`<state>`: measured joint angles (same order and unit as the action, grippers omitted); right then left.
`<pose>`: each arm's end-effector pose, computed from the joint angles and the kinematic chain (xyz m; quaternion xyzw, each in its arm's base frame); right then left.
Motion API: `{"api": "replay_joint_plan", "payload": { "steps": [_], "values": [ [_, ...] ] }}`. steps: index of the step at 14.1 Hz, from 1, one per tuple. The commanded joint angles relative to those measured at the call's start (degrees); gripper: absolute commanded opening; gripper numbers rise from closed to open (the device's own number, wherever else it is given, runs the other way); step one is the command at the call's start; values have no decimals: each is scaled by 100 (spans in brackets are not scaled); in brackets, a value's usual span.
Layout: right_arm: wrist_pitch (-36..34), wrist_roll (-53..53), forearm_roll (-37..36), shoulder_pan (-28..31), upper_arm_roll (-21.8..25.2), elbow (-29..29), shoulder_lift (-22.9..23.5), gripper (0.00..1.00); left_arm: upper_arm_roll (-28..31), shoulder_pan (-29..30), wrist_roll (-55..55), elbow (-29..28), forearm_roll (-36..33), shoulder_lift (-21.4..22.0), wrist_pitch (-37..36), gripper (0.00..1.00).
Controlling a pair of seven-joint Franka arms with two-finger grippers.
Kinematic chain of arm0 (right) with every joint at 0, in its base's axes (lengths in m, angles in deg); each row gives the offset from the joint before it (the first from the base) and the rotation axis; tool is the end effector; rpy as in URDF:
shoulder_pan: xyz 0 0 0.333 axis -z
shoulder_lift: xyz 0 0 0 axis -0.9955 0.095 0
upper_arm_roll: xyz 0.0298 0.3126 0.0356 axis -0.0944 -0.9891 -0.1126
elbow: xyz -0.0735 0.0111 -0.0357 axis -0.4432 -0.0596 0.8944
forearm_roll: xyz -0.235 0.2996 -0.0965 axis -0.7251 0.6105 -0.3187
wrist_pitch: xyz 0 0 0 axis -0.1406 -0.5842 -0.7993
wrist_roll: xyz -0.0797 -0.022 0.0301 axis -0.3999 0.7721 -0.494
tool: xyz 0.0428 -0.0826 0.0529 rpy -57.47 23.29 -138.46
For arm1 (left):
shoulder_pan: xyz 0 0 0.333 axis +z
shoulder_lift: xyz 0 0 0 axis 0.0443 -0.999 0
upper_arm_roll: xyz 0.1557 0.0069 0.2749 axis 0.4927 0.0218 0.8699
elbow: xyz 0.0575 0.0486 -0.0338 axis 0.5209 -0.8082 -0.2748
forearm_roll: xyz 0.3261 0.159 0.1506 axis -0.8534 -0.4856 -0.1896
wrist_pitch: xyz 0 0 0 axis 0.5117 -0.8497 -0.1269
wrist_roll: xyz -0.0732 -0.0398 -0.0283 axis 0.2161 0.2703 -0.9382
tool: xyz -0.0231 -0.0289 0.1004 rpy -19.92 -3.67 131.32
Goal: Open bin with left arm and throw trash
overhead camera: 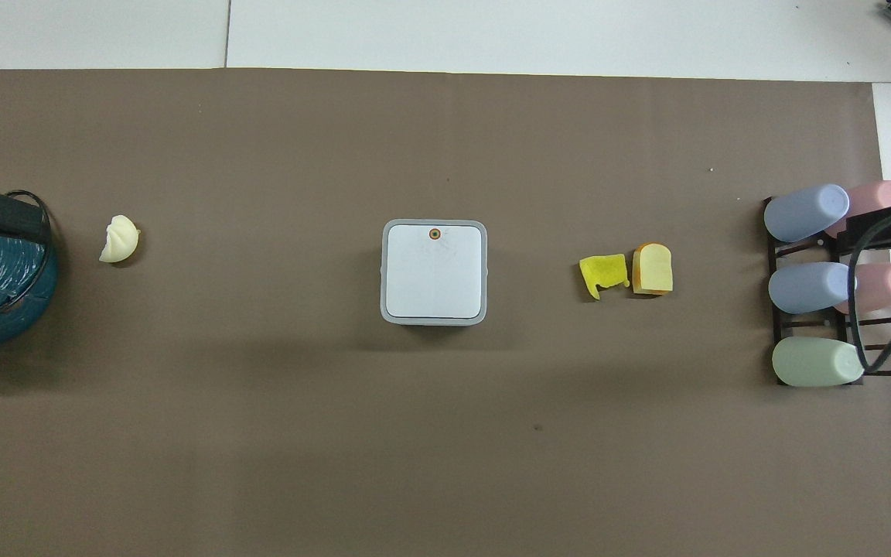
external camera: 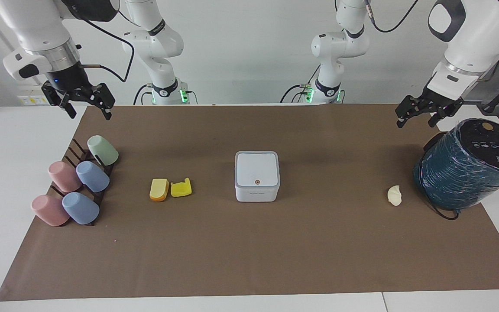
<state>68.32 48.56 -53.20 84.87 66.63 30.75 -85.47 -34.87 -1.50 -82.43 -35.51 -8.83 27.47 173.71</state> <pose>0.5462 -0.0293 0.6392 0.9989 -0.0387 0.0237 0.0114 0.5685 0.0006 0.6155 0.9996 -0.0283 0.0055 0.0001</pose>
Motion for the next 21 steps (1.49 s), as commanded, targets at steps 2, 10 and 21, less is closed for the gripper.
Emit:
{"api": "replay_joint_plan", "payload": {
  "steps": [2,10,21],
  "values": [
    [-78,157,-189,12,-52,151,-158,100,4,-7,19,-327,45,225,259,100],
    [-62,245,-225,12,-78,151,-167,100,-48,-559,55,-730,36,339,927,100],
    [1800,421,-128,12,-78,1091,279,100,-57,-2906,2137,-1249,-167,-565,3141,4]
  ]
}}
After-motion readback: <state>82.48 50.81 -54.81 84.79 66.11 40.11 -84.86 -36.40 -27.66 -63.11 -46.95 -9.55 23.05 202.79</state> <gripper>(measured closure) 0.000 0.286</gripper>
